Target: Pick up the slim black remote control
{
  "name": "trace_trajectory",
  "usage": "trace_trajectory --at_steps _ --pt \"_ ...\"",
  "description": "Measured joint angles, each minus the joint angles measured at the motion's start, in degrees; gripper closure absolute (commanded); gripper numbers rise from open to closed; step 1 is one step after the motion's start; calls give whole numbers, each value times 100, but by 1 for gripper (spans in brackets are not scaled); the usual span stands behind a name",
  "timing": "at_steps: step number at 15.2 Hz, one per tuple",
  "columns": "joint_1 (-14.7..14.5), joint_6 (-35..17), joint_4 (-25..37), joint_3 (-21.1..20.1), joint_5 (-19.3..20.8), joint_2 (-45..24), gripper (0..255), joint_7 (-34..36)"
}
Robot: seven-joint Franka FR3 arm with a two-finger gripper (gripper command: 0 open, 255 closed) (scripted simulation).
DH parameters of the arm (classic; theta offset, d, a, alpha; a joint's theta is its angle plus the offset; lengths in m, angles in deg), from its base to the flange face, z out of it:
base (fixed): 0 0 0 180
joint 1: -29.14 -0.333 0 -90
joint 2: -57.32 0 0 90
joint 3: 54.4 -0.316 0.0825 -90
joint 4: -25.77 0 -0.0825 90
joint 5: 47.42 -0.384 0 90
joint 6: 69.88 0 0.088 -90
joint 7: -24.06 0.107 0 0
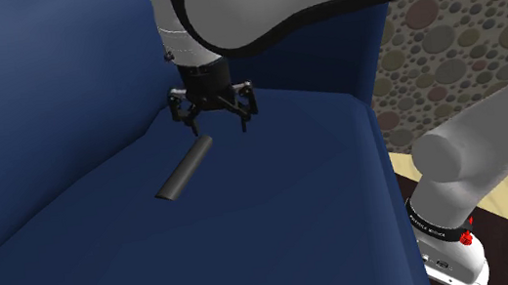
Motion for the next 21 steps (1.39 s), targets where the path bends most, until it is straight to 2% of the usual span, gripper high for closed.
trace_trajectory --at_steps 1,3,5,6,7,9,14,15,17,21 --pt "392 8 209 -478 152 -249 0 400" --pt "1758 55 770 -2016 507 -774 0 1252" --pt "3272 173 1294 -3404 339 -593 0 1663" --pt "3590 205 1416 -3631 172 -430 0 1697" --pt "3763 188 1448 -3751 69 -332 0 1699" --pt "3909 77 1390 -3884 -50 -218 0 1704" --pt "3993 -192 1168 -4000 -158 -118 0 1691" --pt "3997 -213 1151 -4007 -165 -112 255 1689" --pt "4006 -403 1162 -4005 -170 -111 255 1687" --pt "3962 -390 1132 -3971 -158 -138 255 1697"
